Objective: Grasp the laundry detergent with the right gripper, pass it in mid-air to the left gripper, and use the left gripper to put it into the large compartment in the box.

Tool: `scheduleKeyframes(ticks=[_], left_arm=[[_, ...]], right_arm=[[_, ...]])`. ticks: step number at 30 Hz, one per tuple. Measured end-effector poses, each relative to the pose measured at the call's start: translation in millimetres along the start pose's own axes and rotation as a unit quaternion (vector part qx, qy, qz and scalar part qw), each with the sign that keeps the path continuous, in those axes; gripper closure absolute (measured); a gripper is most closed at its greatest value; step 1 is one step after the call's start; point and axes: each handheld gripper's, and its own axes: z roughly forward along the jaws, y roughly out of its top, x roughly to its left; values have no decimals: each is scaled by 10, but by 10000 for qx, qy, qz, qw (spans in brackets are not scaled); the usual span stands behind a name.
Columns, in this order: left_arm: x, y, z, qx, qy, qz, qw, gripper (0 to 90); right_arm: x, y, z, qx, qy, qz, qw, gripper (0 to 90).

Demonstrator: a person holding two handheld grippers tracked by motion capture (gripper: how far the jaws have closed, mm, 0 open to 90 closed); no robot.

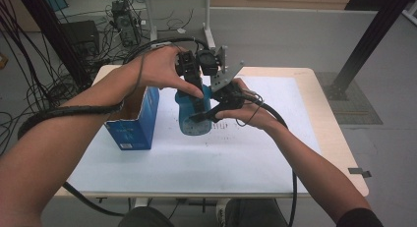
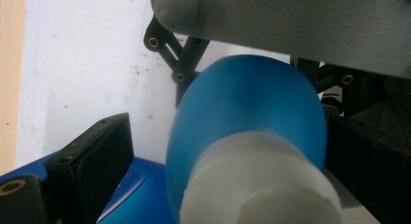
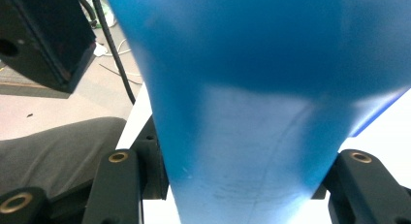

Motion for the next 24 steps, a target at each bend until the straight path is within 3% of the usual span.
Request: scheduleKeyframes(ticks=[8,10,15,24], left_arm=[[-4,-14,21,11,-11,-6,10000,50],[-5,-15,20,10,-9,-11,10000,50],[1,-23,6,10,6,-17,10000,50],[-10,-14,8,6,6,6,10000,51]], right_arm=[[-2,7,2,-23,-10,-19,10000,439],[-21,8,8,-52,-61,-135,9999,439],[-5,14,2,-50,-27,-36,10000,439],[-12,18,7,-43,-91,-73,9999,439]])
